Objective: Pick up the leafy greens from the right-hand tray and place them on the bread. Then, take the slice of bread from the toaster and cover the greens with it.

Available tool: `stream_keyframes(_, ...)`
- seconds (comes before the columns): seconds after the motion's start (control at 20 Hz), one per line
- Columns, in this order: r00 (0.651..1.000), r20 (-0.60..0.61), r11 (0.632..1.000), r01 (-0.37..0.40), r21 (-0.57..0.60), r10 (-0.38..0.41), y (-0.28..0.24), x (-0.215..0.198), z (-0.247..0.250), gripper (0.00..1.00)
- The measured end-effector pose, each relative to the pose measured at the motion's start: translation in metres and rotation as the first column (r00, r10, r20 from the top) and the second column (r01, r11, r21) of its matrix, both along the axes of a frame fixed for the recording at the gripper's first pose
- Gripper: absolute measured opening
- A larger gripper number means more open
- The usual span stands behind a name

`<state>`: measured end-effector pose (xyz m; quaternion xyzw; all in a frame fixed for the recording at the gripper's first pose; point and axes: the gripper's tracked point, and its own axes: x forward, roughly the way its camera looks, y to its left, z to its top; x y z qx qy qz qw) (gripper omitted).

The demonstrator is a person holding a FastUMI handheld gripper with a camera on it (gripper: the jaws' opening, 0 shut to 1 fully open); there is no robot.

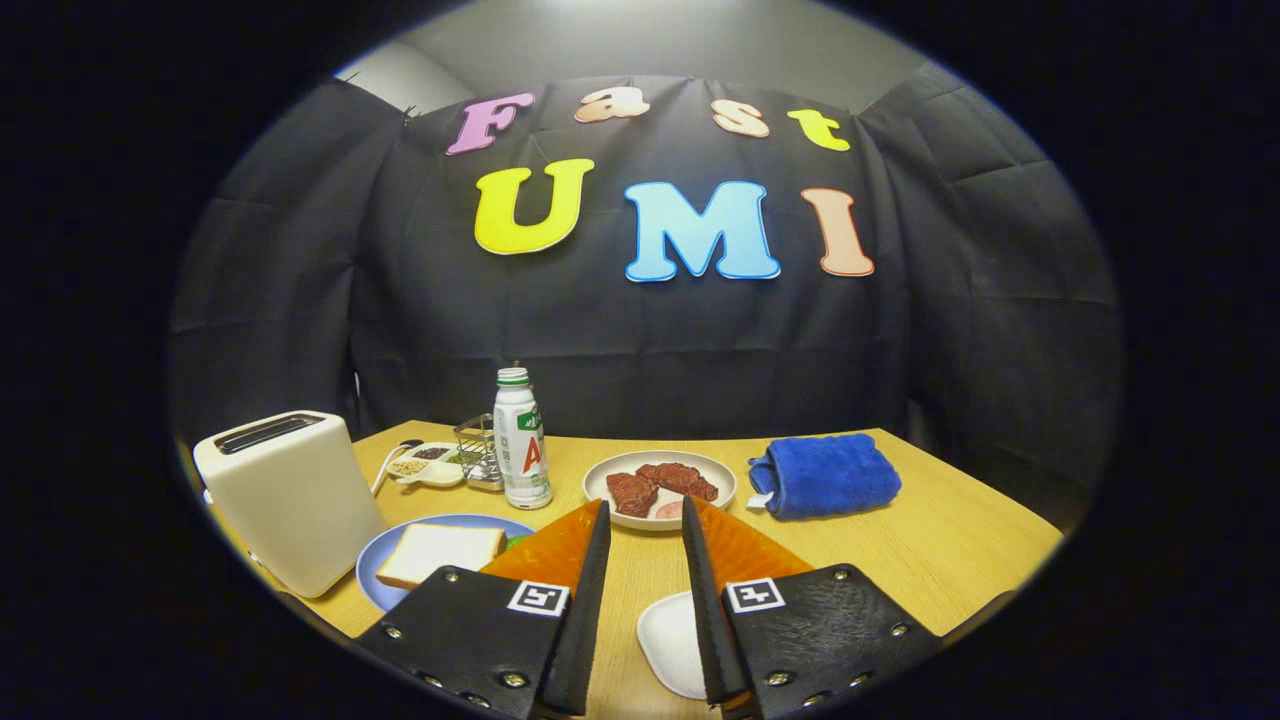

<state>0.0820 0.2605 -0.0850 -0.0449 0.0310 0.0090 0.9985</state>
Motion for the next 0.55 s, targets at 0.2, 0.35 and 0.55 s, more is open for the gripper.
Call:
stream_keyframes(0.2,0.999,0.034,1.000,-0.011,0.000,0.011,-0.024,-0.003,0.006,0.43)
stream_keyframes(0.35,0.995,0.092,0.999,0.029,-0.034,-0.026,-0.062,-0.006,0.014,0.43)
stream_keyframes(0.55,0.990,0.127,0.997,0.074,-0.033,-0.069,-0.115,-0.018,0.021,0.43)
